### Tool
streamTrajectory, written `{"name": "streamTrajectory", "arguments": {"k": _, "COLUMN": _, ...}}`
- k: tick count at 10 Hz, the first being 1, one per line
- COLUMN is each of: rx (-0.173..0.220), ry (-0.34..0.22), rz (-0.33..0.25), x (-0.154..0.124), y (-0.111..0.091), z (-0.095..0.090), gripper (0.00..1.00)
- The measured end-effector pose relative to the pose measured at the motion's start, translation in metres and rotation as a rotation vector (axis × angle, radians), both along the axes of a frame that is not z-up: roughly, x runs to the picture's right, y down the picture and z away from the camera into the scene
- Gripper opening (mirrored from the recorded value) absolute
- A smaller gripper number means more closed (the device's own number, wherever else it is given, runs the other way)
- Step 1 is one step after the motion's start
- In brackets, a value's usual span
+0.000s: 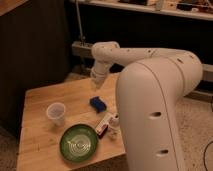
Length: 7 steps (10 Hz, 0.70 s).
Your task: Place the white sponge in the ceramic cup
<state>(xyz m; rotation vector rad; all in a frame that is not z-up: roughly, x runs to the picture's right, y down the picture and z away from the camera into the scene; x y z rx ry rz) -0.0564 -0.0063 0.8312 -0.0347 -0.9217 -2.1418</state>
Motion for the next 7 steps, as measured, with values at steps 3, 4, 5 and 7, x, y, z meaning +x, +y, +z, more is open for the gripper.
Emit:
{"name": "streamTrajectory", "arguments": {"k": 3, "rx": -0.073, "ry": -0.069, "rz": 0.050, "x": 0.008, "y": 0.016, "z": 0.033, "gripper": 0.80}}
{"name": "streamTrajectory", "arguments": {"k": 4, "rx": -0.085, "ry": -0.085, "rz": 0.062, "x": 0.009, "y": 0.022, "z": 0.041, "gripper": 0.80}}
{"name": "streamTrajectory", "arguments": {"k": 5, "rx": -0.095, "ry": -0.102, "rz": 0.069, "x": 0.010, "y": 0.028, "z": 0.049, "gripper": 0.80}}
{"name": "streamTrajectory", "arguments": {"k": 7, "rx": -0.108, "ry": -0.142, "rz": 0.089, "x": 0.007, "y": 0.039, "z": 0.062, "gripper": 0.80}}
